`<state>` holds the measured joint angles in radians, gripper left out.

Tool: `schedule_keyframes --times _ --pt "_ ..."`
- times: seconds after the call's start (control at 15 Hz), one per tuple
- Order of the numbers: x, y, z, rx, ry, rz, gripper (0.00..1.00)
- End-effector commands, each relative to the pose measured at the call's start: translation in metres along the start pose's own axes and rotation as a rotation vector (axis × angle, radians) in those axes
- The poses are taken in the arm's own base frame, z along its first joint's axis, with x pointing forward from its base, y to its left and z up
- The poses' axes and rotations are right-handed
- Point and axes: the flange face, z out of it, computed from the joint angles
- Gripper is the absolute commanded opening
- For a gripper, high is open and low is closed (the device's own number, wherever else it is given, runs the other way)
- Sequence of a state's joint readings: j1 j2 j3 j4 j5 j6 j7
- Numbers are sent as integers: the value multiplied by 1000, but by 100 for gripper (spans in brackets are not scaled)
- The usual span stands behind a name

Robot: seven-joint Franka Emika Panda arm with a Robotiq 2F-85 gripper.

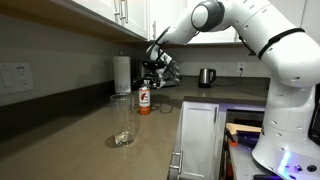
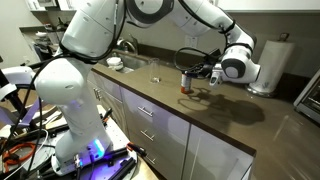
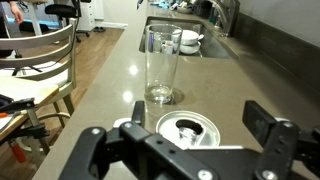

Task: Pour the juice in the can into the glass.

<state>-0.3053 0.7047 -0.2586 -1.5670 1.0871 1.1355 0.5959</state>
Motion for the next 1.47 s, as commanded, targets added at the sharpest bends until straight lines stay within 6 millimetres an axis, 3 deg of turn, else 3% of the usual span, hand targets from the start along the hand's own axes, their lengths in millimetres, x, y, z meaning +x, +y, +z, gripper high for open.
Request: schedule_keyframes --times 0.0,1.4 --pt "4 1 3 -3 -6 2 100" --pt "19 8 15 126 -60 -27 100"
